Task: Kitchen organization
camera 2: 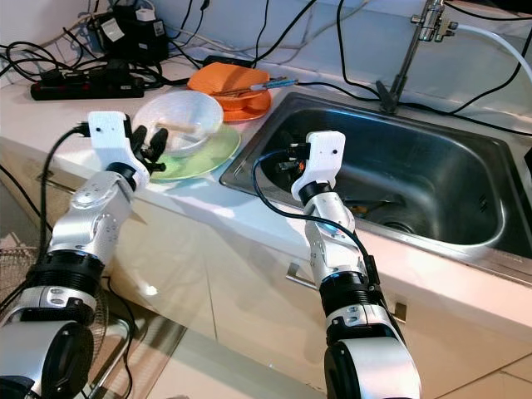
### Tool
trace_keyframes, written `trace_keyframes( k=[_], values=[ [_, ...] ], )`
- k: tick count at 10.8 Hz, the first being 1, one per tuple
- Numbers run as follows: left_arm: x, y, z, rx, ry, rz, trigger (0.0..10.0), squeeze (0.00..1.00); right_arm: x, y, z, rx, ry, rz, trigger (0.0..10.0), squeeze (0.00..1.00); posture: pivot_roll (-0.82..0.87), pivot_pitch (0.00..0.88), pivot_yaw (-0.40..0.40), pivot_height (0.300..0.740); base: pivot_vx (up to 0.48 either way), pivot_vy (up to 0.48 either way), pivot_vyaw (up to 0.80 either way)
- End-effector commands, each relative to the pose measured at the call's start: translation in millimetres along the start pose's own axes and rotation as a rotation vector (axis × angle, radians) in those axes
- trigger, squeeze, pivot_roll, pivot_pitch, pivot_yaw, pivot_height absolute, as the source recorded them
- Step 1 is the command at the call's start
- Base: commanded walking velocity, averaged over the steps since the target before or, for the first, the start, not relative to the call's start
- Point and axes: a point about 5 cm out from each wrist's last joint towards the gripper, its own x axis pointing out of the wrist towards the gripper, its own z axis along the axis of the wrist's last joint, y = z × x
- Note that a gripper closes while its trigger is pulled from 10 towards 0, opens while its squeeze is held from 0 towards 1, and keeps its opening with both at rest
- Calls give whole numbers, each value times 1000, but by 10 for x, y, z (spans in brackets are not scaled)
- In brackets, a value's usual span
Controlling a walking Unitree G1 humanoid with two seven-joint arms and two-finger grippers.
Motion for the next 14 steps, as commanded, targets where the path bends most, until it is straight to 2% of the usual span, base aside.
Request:
trace_keyframes(
  k=[1,2,3,5,6,7,8,9,10,11,14],
  values=[
    [5,34,116,30,-30,14,10000,0,14,-29,54,10,-16,-14,10000,0,216,0,-45,740,0,0,0],
    [9,42,174,34,-49,16,10000,0,15,-28,54,10,-16,-14,10000,0,217,0,-45,740,0,0,0],
    [21,33,320,49,-100,12,10000,0,15,-31,54,10,-17,-17,10000,0,218,0,-44,740,0,0,0],
    [12,-37,503,85,-170,-22,10000,0,14,-44,54,10,-17,-23,10000,0,217,0,-43,740,0,0,0],
    [-16,-90,570,159,-214,-62,10000,0,12,-52,52,10,-16,-26,10000,0,217,0,-41,740,0,0,0],
    [-69,-152,625,290,-262,-132,10000,0,10,-57,48,11,-15,-29,10000,0,217,0,-41,740,0,0,0],
    [-163,-195,632,521,-296,-247,10000,0,9,-45,41,12,-14,-30,10000,0,219,0,-35,740,0,0,0],
    [-366,-144,589,694,-299,-386,10000,0,-2,-30,26,17,-14,-30,10000,0,222,0,-29,740,0,0,0],
    [-422,-83,575,740,-290,-389,10000,0,-8,-25,16,20,-12,-30,10000,0,222,0,-29,740,0,0,0],
    [-495,68,558,800,-255,-376,10000,0,-10,-7,0,24,-8,-28,10000,0,229,0,-30,740,0,0,0],
    [-603,97,517,817,-194,-461,10000,0,12,39,-5,32,-3,-13,10000,0,250,0,-39,740,0,0,0]
  ],
)
